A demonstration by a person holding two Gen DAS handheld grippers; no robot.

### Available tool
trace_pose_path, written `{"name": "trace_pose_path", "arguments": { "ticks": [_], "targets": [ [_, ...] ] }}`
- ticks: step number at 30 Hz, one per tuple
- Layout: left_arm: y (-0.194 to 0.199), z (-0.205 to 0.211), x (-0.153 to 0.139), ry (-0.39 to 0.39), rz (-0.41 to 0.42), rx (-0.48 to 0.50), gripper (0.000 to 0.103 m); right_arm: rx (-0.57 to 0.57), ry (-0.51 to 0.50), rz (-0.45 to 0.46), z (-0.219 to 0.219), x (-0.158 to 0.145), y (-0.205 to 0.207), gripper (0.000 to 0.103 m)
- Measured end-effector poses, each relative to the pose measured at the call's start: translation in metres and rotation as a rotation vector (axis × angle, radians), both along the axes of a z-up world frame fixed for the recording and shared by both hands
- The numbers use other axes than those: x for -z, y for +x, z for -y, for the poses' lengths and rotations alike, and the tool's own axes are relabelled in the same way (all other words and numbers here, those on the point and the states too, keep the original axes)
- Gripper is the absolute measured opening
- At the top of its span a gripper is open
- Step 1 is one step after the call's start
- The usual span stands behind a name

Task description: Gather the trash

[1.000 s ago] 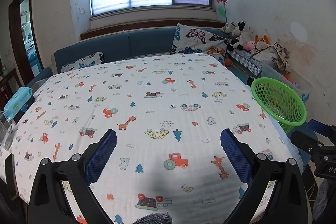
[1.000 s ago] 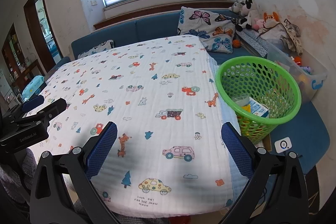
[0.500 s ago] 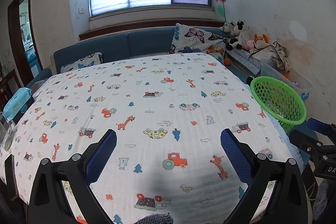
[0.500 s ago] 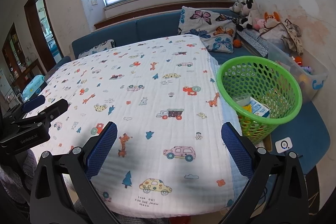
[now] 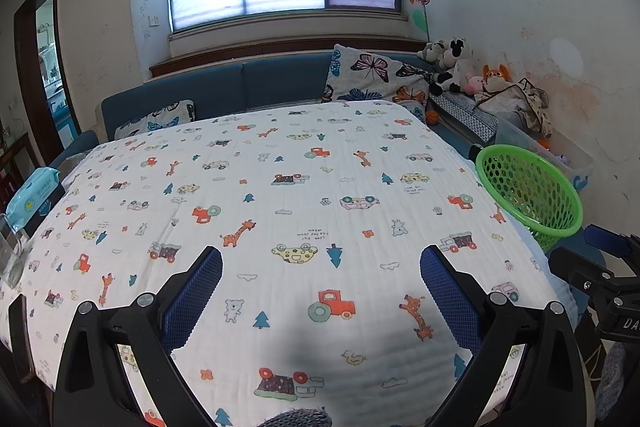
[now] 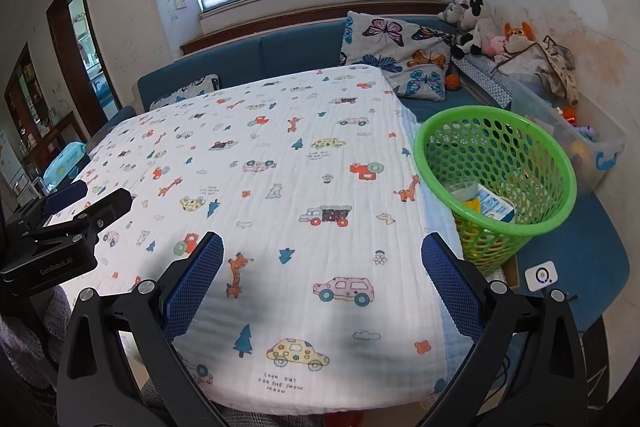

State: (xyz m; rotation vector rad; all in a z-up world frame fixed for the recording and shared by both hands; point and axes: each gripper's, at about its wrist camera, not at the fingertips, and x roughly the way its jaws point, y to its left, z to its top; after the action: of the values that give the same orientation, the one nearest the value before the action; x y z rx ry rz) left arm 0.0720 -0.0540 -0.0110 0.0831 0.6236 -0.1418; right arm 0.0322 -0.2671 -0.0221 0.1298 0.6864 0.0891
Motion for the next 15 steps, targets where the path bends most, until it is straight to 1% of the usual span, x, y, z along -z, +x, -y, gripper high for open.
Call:
{"name": "trace_pose_path", "arguments": {
  "ticks": [15],
  "targets": [
    [-0.0008, -0.0005, 0.0006, -0.010, -0.002, -0.001, 0.096, 0.000, 0.002, 0.000, -0.0020, 0.0009, -0.0007, 0.098]
  ]
}}
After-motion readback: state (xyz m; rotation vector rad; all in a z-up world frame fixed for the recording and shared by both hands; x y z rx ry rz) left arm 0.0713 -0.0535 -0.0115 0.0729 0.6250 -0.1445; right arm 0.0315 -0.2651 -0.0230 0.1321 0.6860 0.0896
